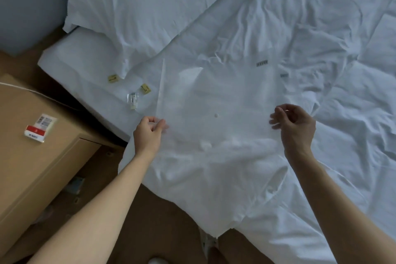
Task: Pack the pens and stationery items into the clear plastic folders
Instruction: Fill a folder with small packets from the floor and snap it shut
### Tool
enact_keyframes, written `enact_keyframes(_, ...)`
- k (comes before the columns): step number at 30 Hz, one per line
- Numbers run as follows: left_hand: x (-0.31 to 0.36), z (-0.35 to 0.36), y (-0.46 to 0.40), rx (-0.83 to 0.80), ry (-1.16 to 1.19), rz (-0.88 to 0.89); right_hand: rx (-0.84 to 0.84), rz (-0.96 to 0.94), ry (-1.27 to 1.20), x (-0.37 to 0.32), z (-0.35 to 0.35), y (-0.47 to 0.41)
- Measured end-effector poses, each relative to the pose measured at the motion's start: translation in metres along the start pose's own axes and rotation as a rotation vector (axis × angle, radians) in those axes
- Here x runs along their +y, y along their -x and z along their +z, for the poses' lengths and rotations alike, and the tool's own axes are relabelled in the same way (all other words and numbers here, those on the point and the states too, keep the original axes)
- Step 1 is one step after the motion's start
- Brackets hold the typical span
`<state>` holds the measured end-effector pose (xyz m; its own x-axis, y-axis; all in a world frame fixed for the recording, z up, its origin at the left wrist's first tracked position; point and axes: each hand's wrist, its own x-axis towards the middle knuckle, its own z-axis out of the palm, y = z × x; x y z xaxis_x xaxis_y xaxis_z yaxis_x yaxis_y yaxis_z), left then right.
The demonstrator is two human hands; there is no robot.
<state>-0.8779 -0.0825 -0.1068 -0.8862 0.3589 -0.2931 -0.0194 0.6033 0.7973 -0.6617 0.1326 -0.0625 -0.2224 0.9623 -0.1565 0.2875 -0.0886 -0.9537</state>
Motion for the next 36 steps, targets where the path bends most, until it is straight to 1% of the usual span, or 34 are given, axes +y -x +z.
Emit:
enact_keyframes(3, -0.019, -0.031, 0.011, 0.04, 0.06, -0.055, -0.062, -0.017, -0.038, -0.007, 0.019, 0.02)
enact_keyframes(6, -0.045, -0.069, 0.031, 0.091, 0.169, -0.125, -0.138, -0.031, -0.065, -0.014, 0.045, 0.047)
enact_keyframes(9, -0.079, -0.111, 0.055, 0.127, 0.216, -0.204, -0.282, -0.062, -0.069, -0.022, 0.073, 0.08)
enact_keyframes(12, -0.119, -0.154, 0.083, 0.158, 0.299, -0.292, -0.497, -0.116, -0.008, -0.03, 0.105, 0.116)
enact_keyframes(14, -0.142, -0.182, 0.106, 0.199, 0.378, -0.348, -0.605, -0.147, 0.041, -0.033, 0.127, 0.142)
enact_keyframes(16, -0.164, -0.207, 0.127, 0.237, 0.448, -0.398, -0.674, -0.17, 0.075, -0.032, 0.146, 0.167)
enact_keyframes(19, -0.199, -0.24, 0.16, 0.275, 0.492, -0.456, -0.761, -0.199, 0.14, -0.027, 0.175, 0.205)
enact_keyframes(21, -0.224, -0.259, 0.182, 0.278, 0.501, -0.494, -0.824, -0.223, 0.2, -0.021, 0.196, 0.229)
enact_keyframes(23, -0.252, -0.275, 0.208, 0.261, 0.527, -0.544, -0.924, -0.253, 0.282, -0.01, 0.217, 0.257)
enact_keyframes(25, -0.274, -0.281, 0.229, 0.224, 0.55, -0.6, -1.016, -0.279, 0.355, -0.001, 0.232, 0.277)
enact_keyframes(28, -0.31, -0.283, 0.264, 0.233, 0.576, -0.692, -1.139, -0.311, 0.463, 0.024, 0.253, 0.311)
enact_keyframes(31, -0.341, -0.273, 0.291, 0.277, 0.608, -0.765, -1.188, -0.313, 0.542, 0.06, 0.266, 0.33)
enact_keyframes(36, -0.382, -0.237, 0.319, 0.376, 0.706, -0.848, -1.247, -0.244, 0.734, 0.127, 0.283, 0.335)
